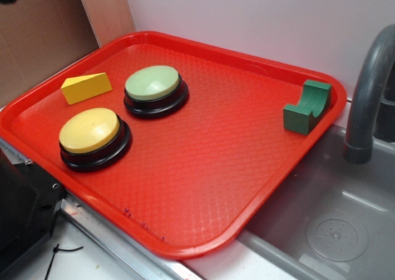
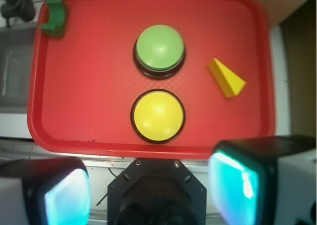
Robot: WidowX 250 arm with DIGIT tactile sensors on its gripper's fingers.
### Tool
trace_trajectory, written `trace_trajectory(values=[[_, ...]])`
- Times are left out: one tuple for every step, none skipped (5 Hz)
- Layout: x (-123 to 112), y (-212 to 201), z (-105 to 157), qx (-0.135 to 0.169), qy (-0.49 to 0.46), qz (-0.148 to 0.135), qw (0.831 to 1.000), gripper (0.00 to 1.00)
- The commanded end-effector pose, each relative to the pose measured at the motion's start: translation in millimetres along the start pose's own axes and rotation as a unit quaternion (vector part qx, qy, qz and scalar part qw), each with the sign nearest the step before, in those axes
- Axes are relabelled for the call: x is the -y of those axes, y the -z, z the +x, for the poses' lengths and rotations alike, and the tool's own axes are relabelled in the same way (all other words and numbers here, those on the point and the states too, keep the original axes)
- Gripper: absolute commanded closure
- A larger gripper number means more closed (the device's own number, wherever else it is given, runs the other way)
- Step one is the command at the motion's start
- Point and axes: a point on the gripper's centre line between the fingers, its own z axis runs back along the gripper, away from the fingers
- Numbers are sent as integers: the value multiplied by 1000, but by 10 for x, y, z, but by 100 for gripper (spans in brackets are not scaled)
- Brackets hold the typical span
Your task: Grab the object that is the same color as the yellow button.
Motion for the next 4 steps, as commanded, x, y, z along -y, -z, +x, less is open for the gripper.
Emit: trace_trajectory(values=[[-624,340,89,0,51,1,999,0],[-854,502,142,-5,56,1,998,0],[-1061,761,262,6,64,10,998,0],[-1168,951,360,-6,81,18,997,0]])
